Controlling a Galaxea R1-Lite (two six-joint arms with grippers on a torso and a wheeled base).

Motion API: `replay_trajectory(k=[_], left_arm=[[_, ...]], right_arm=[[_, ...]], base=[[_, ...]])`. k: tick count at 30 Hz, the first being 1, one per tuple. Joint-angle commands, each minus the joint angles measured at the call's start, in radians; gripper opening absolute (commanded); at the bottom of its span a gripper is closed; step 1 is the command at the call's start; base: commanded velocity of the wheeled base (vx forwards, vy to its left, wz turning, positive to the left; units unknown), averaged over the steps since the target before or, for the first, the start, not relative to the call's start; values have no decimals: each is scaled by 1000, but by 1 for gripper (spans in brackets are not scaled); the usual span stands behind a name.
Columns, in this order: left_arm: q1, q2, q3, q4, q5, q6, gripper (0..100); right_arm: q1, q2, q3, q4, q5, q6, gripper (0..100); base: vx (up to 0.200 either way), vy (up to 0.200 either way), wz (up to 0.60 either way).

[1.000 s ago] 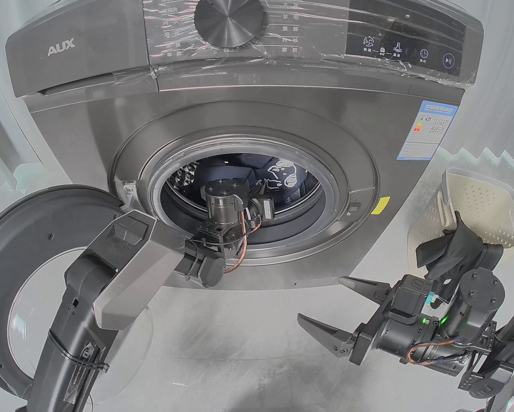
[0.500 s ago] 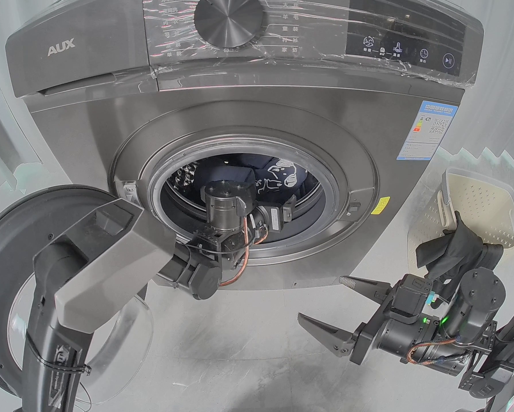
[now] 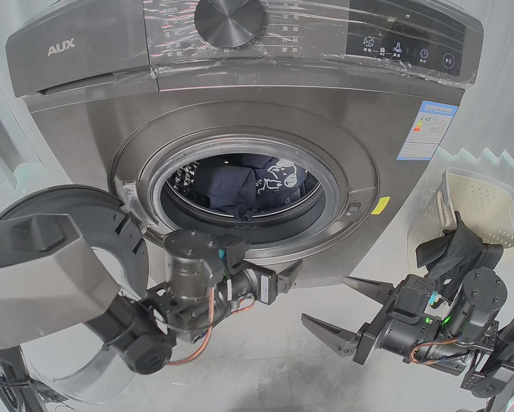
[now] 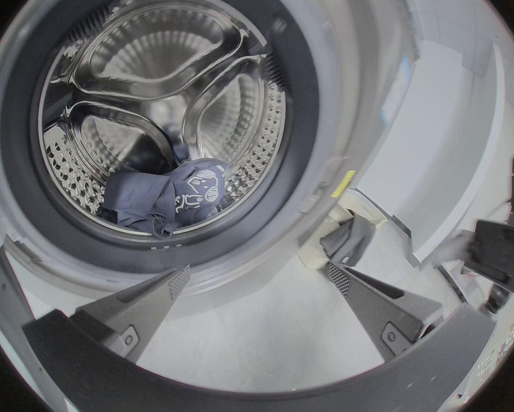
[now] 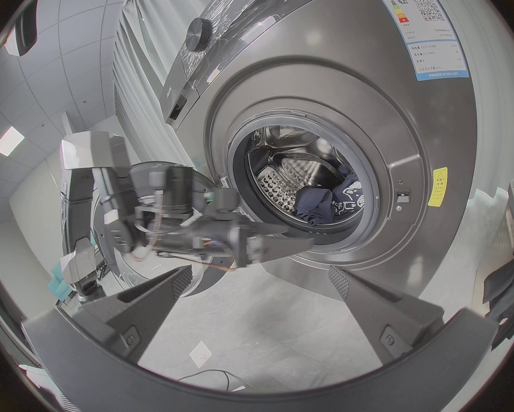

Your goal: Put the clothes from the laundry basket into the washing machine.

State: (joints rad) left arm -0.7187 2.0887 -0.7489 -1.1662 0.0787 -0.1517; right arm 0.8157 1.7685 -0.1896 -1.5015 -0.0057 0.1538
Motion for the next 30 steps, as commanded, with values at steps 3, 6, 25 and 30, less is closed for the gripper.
replay_trajectory(k=[3, 6, 25, 30], left_arm=[[-108, -406, 438, -184, -7, -3, 100], [-99, -490, 510, -188, -4, 1, 100], [82, -475, 609, -337, -174, 101, 100], [105, -541, 669, -349, -174, 110, 100]], right_arm=[[-35, -58, 52, 1, -5, 1, 100], [-59, -103, 71, 3, -5, -3, 100], [-107, -130, 122, 12, -60, -7, 100], [-124, -207, 180, 17, -95, -2, 100]], base=[[0, 0, 0], [0, 0, 0], [-84, 0, 0], [-200, 0, 0]])
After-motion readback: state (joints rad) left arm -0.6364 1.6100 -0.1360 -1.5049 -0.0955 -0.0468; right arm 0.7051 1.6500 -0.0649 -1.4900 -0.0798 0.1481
